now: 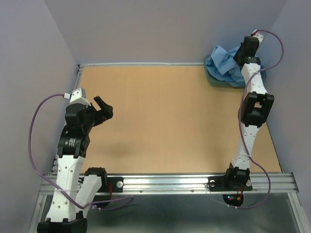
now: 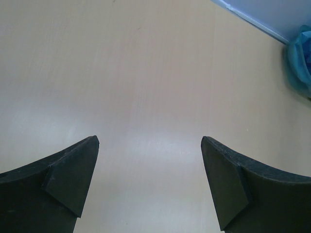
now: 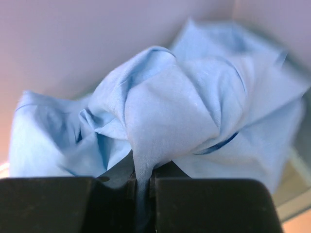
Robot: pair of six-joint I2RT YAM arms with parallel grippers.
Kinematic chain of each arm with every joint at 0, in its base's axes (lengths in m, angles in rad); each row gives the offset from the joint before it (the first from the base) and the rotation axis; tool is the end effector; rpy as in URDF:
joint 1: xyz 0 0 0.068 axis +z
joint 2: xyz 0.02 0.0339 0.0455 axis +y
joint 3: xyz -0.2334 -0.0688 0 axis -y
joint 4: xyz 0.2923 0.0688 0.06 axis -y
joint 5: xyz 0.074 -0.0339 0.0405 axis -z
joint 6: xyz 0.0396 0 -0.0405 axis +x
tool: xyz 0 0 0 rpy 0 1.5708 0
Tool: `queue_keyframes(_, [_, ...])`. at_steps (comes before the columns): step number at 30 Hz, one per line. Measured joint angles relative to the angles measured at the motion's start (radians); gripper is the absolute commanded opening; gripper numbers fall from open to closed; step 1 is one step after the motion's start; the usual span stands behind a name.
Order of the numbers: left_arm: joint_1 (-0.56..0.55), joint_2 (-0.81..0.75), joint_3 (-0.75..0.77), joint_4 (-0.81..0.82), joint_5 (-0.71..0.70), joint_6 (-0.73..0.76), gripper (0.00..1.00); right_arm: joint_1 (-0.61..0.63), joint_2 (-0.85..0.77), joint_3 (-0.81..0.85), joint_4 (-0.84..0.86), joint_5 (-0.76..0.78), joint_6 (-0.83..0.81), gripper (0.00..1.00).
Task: Fold and stack the long sleeve shirts
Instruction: Grab the shirt from the pile, then move the shirt to the center of the board
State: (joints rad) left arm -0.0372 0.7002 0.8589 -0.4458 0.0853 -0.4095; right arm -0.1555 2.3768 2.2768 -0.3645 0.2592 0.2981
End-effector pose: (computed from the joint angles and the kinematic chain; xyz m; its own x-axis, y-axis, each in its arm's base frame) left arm 0.2292 -0.0119 0.3372 -0.3068 -0.3856 -0.8702 -0.0038 0.9148 -0.4040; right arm 0.5770 -0.1007 0.2553 -0.3126 0.3364 -0.8883 0.4895 0.8585 0.1528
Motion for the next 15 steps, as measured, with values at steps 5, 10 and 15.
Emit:
queue_keyframes(5, [0.000,-0.018,0.000,0.007,-0.007,0.000,0.99,0.021,-0.212,0.000,0.055,-0.099,-0.114,0.00])
queue_keyframes(10, [0.000,-0.038,0.000,0.020,-0.013,-0.001,0.99,0.106,-0.450,0.006,0.117,-0.221,-0.204,0.00])
queue_keyframes(15, [0.000,-0.053,0.000,0.033,-0.014,-0.006,0.99,0.270,-0.613,0.017,0.162,-0.354,-0.248,0.01])
